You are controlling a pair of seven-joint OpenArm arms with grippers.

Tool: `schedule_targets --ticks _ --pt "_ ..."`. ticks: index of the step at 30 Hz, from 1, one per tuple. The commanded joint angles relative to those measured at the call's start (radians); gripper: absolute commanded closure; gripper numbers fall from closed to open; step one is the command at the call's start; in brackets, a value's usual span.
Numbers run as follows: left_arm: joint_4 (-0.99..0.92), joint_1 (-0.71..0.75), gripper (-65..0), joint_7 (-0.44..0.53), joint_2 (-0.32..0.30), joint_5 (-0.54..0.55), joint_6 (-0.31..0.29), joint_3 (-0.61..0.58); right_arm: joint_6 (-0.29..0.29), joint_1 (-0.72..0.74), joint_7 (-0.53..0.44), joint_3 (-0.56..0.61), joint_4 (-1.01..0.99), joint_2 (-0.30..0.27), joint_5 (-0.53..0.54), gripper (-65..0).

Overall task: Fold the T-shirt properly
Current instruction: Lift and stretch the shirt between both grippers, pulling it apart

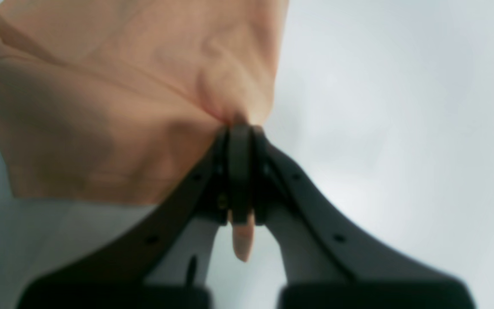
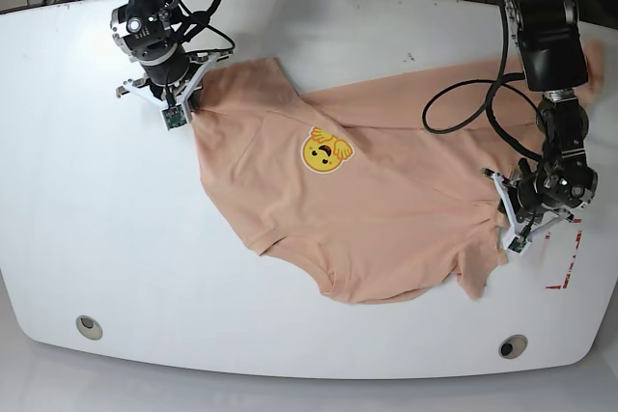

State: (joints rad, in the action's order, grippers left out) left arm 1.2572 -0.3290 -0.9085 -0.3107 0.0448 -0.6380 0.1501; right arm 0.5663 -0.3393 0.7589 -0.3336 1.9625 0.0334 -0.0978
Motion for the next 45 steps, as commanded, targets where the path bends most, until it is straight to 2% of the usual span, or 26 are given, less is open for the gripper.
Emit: schedule_targets --ticks 1,6,15,25,34,45 --pt "0.079 -0.008 0.0 -0.024 -0.017 0.0 -0.018 0.007 -0.002 0.004 -0.023 -0.002 0.019 -0.003 0.01 -0.2" --pt "0.22 0.046 0.0 -0.11 -0.018 0.0 -0.058 0.038 -0.002 0.004 -0.023 -0.002 0.019 -0.003 0.01 -0.2" --pt "0.502 0.158 0.0 -0.249 -0.017 0.0 -0.06 0.15 -0.002 0.018 -0.022 -0.002 0.018 -0.003 0.01 -0.2" --pt "0.701 0.244 0.0 -0.271 -0.018 0.002 -0.06 0.187 -0.002 0.026 -0.019 -0.002 0.018 -0.003 0.01 -0.2" --pt "0.731 0.155 0.0 -0.32 -0.018 0.002 -0.06 0.266 -0.002 0.059 -0.019 -0.002 0.024 -0.005 0.008 -0.2" --pt "0.729 -0.065 0.0 -0.335 -0.011 0.008 -0.06 0.291 -0.002 0.237 -0.017 -0.003 0.025 -0.043 0.007 -0.3"
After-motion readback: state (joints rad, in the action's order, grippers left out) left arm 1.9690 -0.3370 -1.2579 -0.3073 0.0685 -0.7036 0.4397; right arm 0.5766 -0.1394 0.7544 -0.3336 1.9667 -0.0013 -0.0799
